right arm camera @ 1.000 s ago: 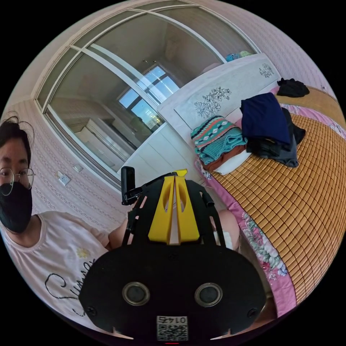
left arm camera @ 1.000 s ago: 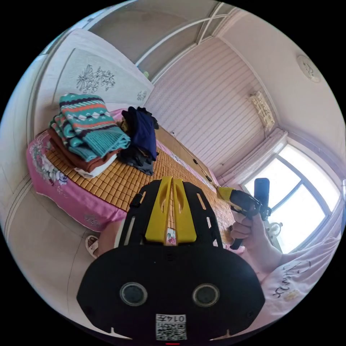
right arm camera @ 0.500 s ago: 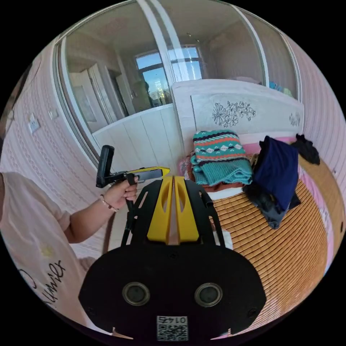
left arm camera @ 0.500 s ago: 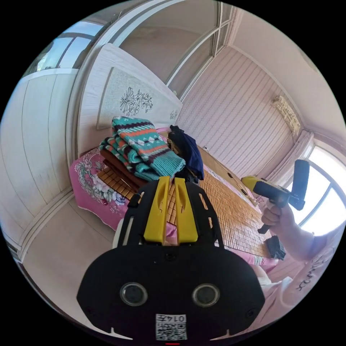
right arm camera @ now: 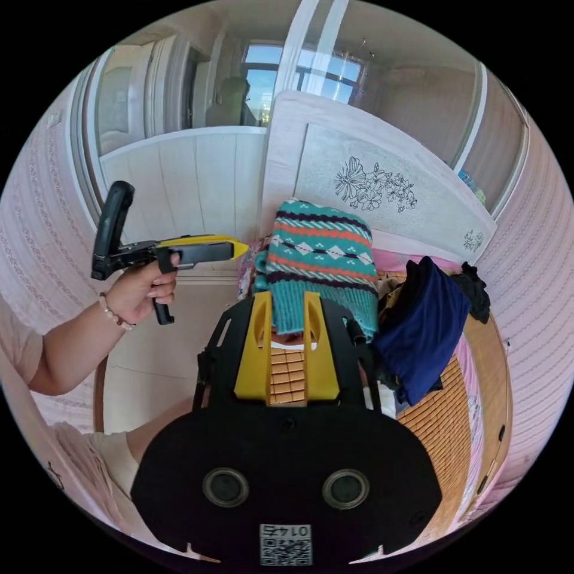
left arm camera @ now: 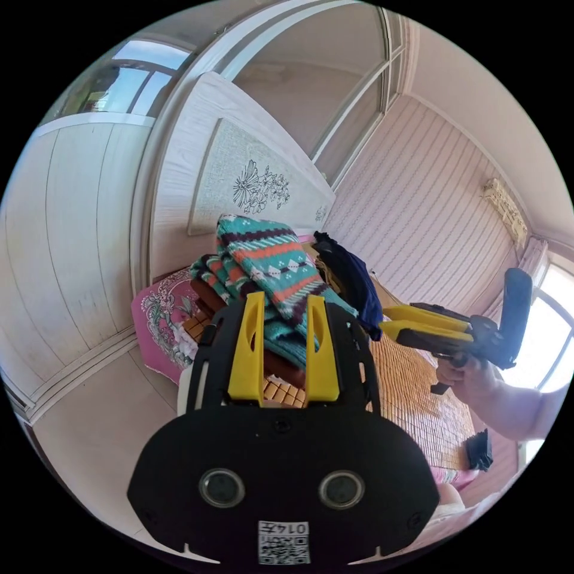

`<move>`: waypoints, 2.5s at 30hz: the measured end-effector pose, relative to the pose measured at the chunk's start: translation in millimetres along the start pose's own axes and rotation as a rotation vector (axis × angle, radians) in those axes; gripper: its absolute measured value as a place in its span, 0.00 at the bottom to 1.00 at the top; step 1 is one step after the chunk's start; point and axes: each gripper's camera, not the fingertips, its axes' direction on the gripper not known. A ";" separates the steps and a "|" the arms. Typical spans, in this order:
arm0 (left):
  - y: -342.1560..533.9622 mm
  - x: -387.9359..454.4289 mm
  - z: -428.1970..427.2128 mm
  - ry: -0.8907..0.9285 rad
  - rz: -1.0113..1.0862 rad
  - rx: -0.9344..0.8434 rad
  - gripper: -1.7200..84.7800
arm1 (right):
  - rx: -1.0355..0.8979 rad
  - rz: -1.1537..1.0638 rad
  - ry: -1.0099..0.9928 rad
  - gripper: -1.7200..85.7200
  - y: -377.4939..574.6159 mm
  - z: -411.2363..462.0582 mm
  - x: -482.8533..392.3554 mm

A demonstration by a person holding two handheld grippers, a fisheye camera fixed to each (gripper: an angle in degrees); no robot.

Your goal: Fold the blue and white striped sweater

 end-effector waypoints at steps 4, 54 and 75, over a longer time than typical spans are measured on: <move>-23.7 -5.3 34.0 0.009 -0.028 -0.083 0.17 | -0.135 0.026 0.036 0.18 -16.7 53.9 9.2; 177.5 384.4 256.1 0.198 0.363 -0.904 0.16 | -0.321 1.449 0.298 0.18 564.4 -358.4 236.7; 226.4 493.9 323.8 0.221 0.515 -1.007 0.08 | -0.324 1.318 0.058 0.08 623.2 -481.7 295.4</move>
